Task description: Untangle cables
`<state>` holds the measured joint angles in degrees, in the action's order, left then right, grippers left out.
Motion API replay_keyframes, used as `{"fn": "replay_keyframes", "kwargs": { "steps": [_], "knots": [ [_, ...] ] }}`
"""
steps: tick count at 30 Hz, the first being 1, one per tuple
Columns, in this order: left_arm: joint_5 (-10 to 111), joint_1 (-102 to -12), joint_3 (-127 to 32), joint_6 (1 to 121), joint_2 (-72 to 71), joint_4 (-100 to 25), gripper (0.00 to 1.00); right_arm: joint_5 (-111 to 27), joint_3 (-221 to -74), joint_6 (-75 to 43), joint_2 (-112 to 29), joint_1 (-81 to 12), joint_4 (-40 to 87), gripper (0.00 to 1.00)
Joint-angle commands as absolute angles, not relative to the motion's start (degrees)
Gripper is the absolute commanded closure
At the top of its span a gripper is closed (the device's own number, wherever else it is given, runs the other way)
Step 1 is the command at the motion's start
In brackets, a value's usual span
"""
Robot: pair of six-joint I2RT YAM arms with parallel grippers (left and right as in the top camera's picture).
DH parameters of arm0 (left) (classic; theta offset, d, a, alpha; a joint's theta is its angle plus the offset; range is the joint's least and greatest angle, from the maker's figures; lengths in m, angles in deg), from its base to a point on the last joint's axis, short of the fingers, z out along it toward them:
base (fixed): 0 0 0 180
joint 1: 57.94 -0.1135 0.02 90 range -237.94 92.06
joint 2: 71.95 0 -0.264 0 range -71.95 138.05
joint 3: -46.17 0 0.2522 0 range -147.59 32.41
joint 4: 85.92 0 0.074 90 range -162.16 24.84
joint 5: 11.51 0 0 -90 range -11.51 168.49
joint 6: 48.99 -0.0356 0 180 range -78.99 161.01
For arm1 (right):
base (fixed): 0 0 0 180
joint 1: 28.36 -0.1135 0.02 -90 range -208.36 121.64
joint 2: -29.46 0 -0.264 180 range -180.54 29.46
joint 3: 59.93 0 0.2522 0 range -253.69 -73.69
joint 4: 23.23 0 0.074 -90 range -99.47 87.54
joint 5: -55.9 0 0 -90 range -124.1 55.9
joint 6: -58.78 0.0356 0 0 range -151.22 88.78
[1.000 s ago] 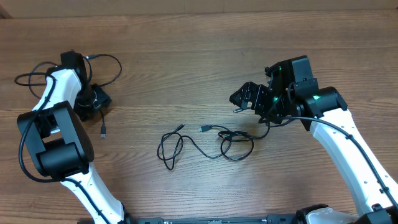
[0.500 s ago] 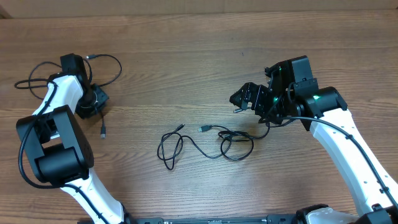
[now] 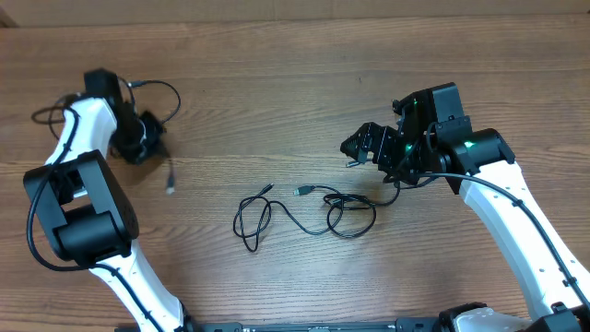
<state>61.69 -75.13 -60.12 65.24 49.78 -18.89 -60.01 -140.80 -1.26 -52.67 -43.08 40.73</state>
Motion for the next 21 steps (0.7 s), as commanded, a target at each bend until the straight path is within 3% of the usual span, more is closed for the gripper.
{"fn": "replay_keyframes", "kwargs": {
  "steps": [1,7,12,13,15,18,21],
  "knots": [
    [47.53,-74.84,-70.61,64.37,49.12,-17.20,0.96,-59.59,-140.49,-1.68,-52.97,-43.30,40.82,0.04],
    [47.94,-74.84,-79.36,65.46,49.10,-16.87,0.96,-59.59,-140.49,-1.68,-52.97,-43.30,40.80,0.04],
    [64.36,-74.47,-78.70,68.15,49.17,-10.73,0.93,-59.57,-140.49,-1.68,-52.97,-43.30,40.80,0.04],
    [72.67,-74.32,-77.85,70.68,49.19,-8.18,0.79,-59.57,-140.49,-1.70,-52.97,-43.30,40.80,0.04],
    [78.89,-74.32,-75.90,72.52,49.19,-7.52,0.42,-59.00,-140.49,-1.70,-52.97,-43.30,40.77,0.04],
    [81.65,-75.15,-71.69,72.78,49.41,-9.90,0.22,-57.26,-140.49,-1.68,-52.97,-43.30,40.82,0.04],
    [81.71,-76.37,-69.06,72.80,49.65,-13.49,0.17,-57.26,-140.49,-1.68,-52.97,-43.32,41.28,0.04]
  ]
}}
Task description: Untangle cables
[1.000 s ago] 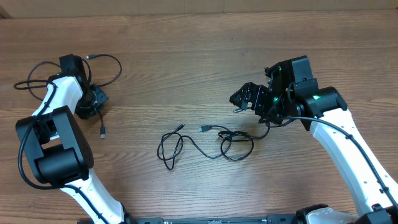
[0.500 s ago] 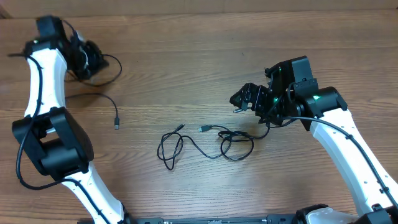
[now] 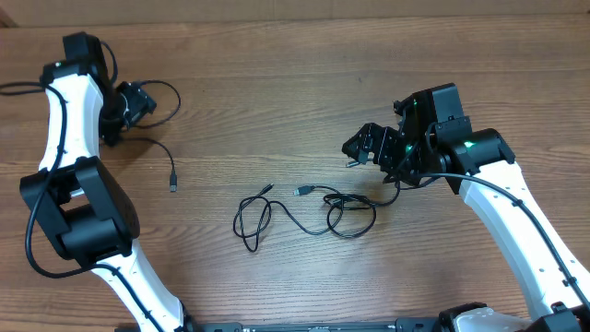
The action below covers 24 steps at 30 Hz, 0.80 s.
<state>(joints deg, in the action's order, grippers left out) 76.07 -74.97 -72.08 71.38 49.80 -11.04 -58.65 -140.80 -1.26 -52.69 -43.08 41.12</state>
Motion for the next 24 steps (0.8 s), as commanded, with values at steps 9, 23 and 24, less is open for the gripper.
{"fn": "replay_keyframes", "kwargs": {
  "steps": [9,23,24],
  "knots": [
    [81.87,-81.73,-64.17,79.05,49.65,-20.92,0.18,-57.23,-140.47,-1.68,-52.97,-43.30,43.16,0.04],
    [81.19,-82.67,-57.85,83.99,49.65,-30.99,0.21,-57.23,-140.45,-1.66,-52.97,-43.30,43.13,0.04],
    [81.19,-82.62,-57.83,83.95,49.67,-31.30,0.22,-57.23,-140.45,-1.66,-52.97,-43.30,43.16,0.04]
  ]
}}
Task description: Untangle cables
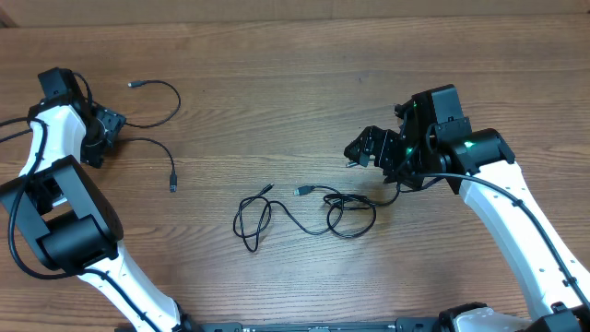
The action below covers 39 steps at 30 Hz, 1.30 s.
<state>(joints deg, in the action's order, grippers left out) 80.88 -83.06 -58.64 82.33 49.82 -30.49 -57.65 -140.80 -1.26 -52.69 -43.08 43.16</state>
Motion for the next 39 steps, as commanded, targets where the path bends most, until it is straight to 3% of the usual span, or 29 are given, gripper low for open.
{"fn": "replay_keyframes", "kwargs": {
  "steps": [1,8,14,18,26,34,38,39],
  "knots": [
    [81.19,-82.54,-57.81,83.91,49.67,-31.54,0.22,-57.23,-140.45,-1.66,-52.97,-43.30,43.18,0.04],
    [81.56,-82.14,-57.70,83.23,50.70,-31.67,0.31,-57.04,-140.45,-1.68,-52.97,-43.30,43.13,0.04],
    [80.95,-81.47,-57.70,83.23,53.60,-31.48,0.31,-57.04,-140.45,-1.68,-52.97,-43.30,43.18,0.04],
    [80.42,-81.60,-57.70,83.05,53.69,-31.58,0.47,-57.04,-140.45,-1.66,-52.97,-43.30,43.16,0.04],
    [82.57,-81.53,-57.70,73.46,55.05,-31.83,0.54,-57.04,-140.45,-1.68,-52.97,-43.30,43.18,0.04],
    [82.98,-81.55,-57.72,67.03,57.71,-31.69,0.78,-57.04,-140.45,-1.68,-52.97,-43.30,43.22,0.04],
    [82.70,-81.55,-58.64,66.90,57.60,-31.72,0.96,-57.04,-140.45,-1.68,-52.97,-43.30,43.22,0.04],
    [82.72,-81.55,-58.92,66.88,57.56,-31.43,0.96,-57.04,-140.45,-1.68,-52.97,-43.30,43.20,0.04]
  ]
}}
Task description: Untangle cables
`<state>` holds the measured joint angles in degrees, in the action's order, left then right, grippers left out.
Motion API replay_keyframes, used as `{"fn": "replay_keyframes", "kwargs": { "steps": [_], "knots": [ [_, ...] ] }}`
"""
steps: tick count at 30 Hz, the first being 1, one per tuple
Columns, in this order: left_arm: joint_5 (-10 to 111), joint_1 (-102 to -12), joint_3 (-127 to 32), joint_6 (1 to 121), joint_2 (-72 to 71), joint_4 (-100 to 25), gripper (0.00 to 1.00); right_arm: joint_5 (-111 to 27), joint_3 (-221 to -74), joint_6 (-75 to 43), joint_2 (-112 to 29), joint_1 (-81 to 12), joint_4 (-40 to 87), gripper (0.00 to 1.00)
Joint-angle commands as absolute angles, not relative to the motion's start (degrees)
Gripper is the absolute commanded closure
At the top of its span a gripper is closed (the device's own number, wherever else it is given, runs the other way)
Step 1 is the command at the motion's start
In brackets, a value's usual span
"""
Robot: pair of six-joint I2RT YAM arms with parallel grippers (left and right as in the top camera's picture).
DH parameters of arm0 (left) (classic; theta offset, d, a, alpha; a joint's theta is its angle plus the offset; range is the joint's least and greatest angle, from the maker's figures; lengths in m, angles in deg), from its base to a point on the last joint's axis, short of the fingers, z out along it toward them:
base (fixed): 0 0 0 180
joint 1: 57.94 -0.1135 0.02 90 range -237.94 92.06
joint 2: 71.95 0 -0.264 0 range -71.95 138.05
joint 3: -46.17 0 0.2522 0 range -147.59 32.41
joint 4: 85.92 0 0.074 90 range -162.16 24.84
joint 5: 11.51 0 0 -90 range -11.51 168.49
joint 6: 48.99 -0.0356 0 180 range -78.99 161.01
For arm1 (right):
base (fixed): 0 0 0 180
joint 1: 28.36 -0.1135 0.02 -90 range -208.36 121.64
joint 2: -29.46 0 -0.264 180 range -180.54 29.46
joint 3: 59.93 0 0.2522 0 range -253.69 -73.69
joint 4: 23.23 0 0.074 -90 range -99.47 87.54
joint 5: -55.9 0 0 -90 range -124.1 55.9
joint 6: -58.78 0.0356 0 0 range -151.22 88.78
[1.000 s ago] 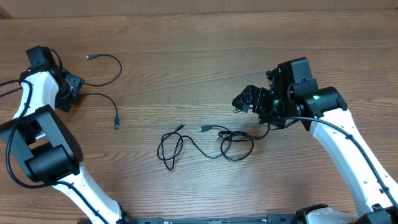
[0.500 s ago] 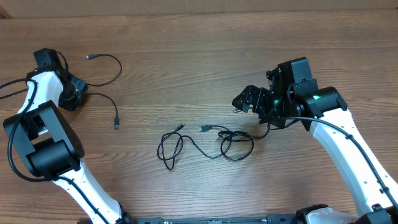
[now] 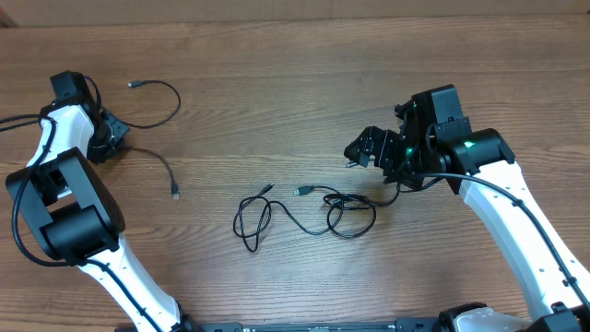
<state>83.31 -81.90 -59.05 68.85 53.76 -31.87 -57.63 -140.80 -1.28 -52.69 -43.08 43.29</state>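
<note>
Two black cables lie on the wooden table. One cable (image 3: 162, 100) is at the far left, one plug end (image 3: 135, 85) at the back and the other plug end (image 3: 175, 194) nearer the front. My left gripper (image 3: 111, 132) is shut on its middle, at the left edge. The second cable (image 3: 313, 221) lies in the middle, with one loop on the left (image 3: 247, 221) and a knotted loop on the right (image 3: 352, 218). My right gripper (image 3: 356, 152) hovers above and to the right of it, looking open and empty.
The table's back edge (image 3: 295, 20) runs along the top of the view. A thin black lead (image 3: 391, 192) hangs from the right arm close to the middle cable's right loop. My left arm's base link (image 3: 64, 212) stands at the front left.
My left gripper has shifted slightly right and toward the front, still on the left cable. The cable's near plug end has slid a little forward. The right arm and middle cable are unchanged.
At first the left cable was bunched around my left gripper near the table's left side. Then the gripper stood further back and left with the cable trailing. Later it was at the far left edge, the cable drawn out into two open strands, where it remains.
</note>
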Motion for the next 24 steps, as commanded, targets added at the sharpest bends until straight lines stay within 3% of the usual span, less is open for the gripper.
{"fn": "replay_keyframes", "kwargs": {
  "steps": [1,9,16,20,22,23,24],
  "knots": [
    [82.63,-81.55,-59.31,66.90,57.56,-30.95,0.96,-57.04,-140.45,-1.68,-52.97,-43.30,43.22,0.04],
    [73.87,-81.55,-67.51,66.84,56.38,-26.16,0.96,-57.04,-140.45,-1.68,-52.97,-43.30,43.35,0.04],
    [55.73,-81.55,-78.59,66.84,50.43,-24.57,0.96,-57.04,-140.45,-1.68,-52.97,-43.30,43.37,0.04],
    [55.66,-81.42,-80.43,71.95,46.94,-20.87,0.96,-57.04,-140.45,-1.68,-52.97,-43.30,43.35,0.04],
    [59.14,-81.07,-80.43,73.96,46.22,-15.94,0.86,-57.02,-140.45,-1.68,-52.97,-43.30,43.33,0.04],
    [61.10,-80.74,-80.41,74.01,46.22,-13.07,0.74,-57.02,-140.45,-1.68,-52.97,-43.30,43.26,0.04],
    [63.18,-80.37,-80.21,73.98,46.37,-10.34,0.49,-57.02,-140.45,-1.70,-52.97,-43.30,43.13,0.04]
  ]
}}
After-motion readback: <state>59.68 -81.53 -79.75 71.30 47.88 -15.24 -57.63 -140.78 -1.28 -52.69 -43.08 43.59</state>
